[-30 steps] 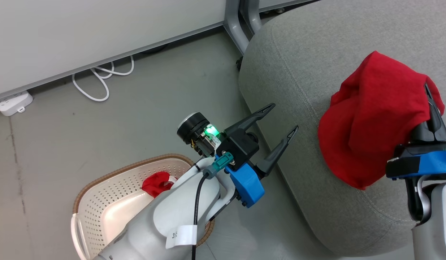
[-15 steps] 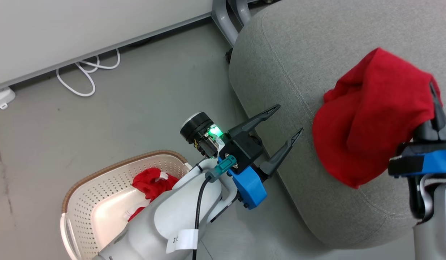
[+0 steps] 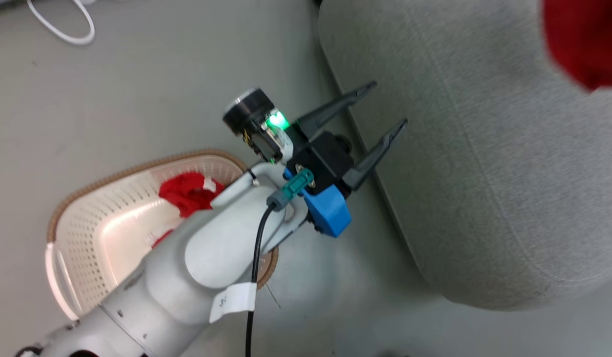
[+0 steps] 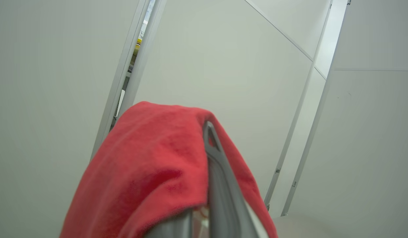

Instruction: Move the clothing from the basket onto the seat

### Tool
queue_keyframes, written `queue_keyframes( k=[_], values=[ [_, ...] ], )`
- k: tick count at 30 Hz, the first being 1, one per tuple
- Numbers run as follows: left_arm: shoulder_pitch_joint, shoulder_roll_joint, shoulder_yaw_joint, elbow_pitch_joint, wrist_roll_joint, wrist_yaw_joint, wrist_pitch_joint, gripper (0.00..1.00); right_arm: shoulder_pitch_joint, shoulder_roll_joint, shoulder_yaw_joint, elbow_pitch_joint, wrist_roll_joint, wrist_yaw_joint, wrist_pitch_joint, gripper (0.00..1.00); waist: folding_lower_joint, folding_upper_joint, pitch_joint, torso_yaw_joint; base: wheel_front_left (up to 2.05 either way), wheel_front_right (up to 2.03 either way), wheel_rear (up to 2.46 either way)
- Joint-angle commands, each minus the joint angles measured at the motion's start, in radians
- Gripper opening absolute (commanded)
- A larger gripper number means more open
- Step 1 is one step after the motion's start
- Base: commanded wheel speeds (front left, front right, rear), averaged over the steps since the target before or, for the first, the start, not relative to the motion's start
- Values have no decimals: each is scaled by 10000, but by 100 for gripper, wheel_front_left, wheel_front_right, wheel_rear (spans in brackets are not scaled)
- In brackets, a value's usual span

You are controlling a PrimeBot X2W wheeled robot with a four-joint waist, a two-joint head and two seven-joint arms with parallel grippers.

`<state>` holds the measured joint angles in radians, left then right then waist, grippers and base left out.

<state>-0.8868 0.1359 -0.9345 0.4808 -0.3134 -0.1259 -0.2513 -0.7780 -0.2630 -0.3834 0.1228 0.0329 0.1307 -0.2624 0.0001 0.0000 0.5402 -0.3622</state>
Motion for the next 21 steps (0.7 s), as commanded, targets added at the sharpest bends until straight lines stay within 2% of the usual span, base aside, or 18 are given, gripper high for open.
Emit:
queue_keyframes(
  k=[1,6,9,15,21],
  values=[
    [-325,137,33,-112,106,-66,36,100,-446,-179,-254,-5,113,1,-37,0,-1,0,1052,146,0,0,0],
    [-974,363,49,-532,355,-29,245,100,-1580,-1019,-1188,727,430,1,-37,0,-1,0,2143,261,0,0,0],
    [-1283,507,44,-758,489,-15,352,100,-1838,-1250,-1418,1451,416,1,-35,0,-1,0,2633,287,0,0,0],
    [-1616,632,-19,-1091,597,-17,445,100,-1660,-1223,-1487,2893,154,1,-37,0,-1,0,3201,411,0,0,0],
    [-1628,777,-42,-1218,566,39,424,100,-1343,-762,-1405,4189,178,1,-35,0,-1,0,3382,476,0,0,0]
  ],
)
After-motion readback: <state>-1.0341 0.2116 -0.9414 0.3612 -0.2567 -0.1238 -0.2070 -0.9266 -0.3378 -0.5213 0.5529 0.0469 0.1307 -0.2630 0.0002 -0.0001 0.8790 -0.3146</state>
